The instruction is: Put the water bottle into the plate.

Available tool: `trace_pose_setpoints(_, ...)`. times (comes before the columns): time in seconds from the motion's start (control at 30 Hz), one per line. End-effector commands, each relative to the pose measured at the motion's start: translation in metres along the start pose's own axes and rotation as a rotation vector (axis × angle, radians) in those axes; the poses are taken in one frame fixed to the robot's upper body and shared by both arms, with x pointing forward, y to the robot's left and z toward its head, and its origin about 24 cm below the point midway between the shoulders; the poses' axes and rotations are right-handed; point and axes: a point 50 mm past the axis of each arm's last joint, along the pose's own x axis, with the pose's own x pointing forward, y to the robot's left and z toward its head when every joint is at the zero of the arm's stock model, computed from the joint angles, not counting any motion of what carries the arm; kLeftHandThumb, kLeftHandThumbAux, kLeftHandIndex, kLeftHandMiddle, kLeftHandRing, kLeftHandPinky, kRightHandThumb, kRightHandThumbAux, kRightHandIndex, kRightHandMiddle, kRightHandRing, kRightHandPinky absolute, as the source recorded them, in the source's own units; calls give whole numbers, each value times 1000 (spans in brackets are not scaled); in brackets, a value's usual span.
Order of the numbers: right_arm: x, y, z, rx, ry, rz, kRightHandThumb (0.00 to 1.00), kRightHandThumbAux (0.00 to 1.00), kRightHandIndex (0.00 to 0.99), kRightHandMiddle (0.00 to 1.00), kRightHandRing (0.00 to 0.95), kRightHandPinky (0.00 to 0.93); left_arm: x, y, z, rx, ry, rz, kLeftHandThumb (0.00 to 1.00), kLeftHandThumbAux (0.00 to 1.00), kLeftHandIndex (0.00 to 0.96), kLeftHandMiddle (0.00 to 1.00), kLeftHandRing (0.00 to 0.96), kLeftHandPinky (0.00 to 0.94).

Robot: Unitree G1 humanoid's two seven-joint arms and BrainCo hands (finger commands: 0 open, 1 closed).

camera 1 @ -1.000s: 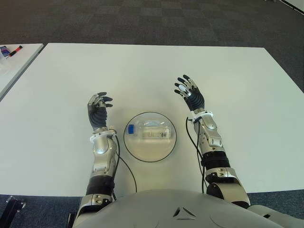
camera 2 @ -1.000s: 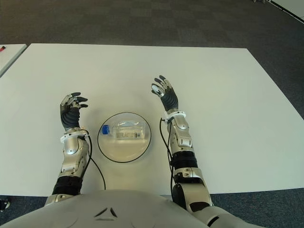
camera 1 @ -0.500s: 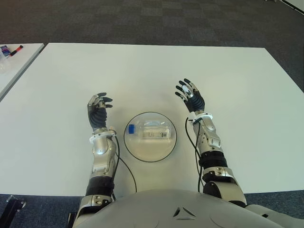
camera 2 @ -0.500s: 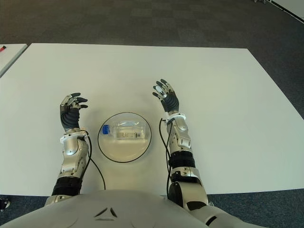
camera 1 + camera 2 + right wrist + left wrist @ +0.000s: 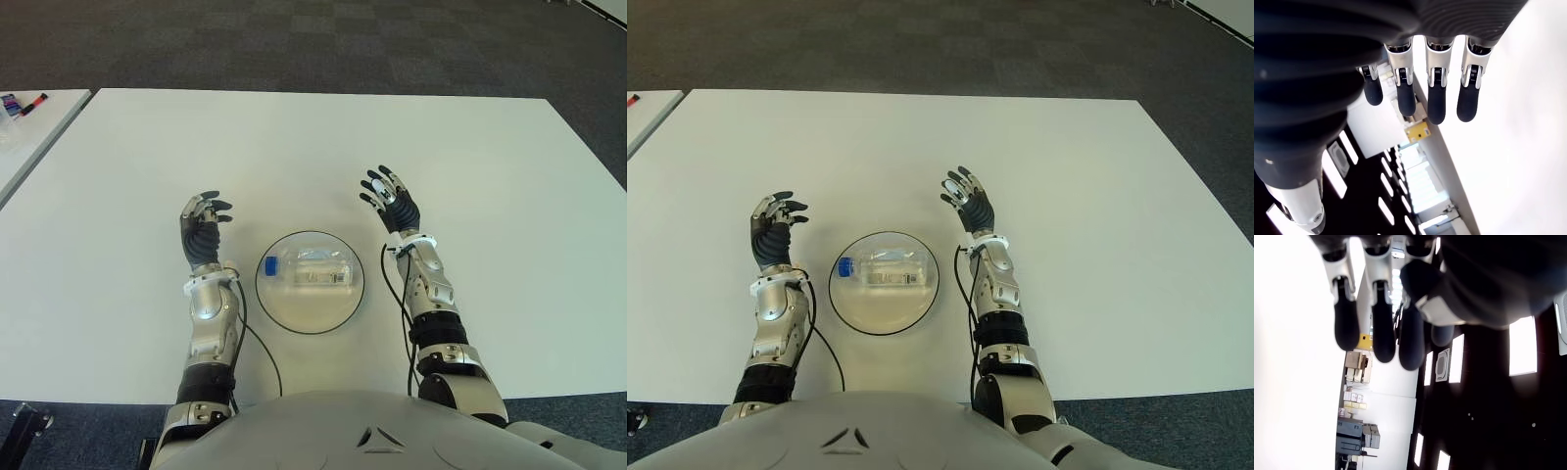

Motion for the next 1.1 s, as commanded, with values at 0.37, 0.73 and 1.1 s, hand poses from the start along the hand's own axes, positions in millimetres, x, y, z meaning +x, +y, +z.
trace_pose_setpoints(0.37, -10, 0, -14, -57, 61, -57, 244, 763, 131, 206, 222, 276, -4, -2, -4, -7, 21, -8, 946, 652, 396, 544, 473, 509)
trace_pose_setpoints(0.73, -14, 1, -18, -238, -14, -84, 651, 741, 375, 353, 366, 398, -4, -2, -4, -4, 24, -4, 946, 652, 396, 544, 471, 507)
trace_pose_setpoints(1.1, -18, -2, -28, -362, -43, -113, 705, 723, 420, 433, 446, 455, -5, -2, -5, -4, 26, -2, 946, 652, 395, 543, 474, 511)
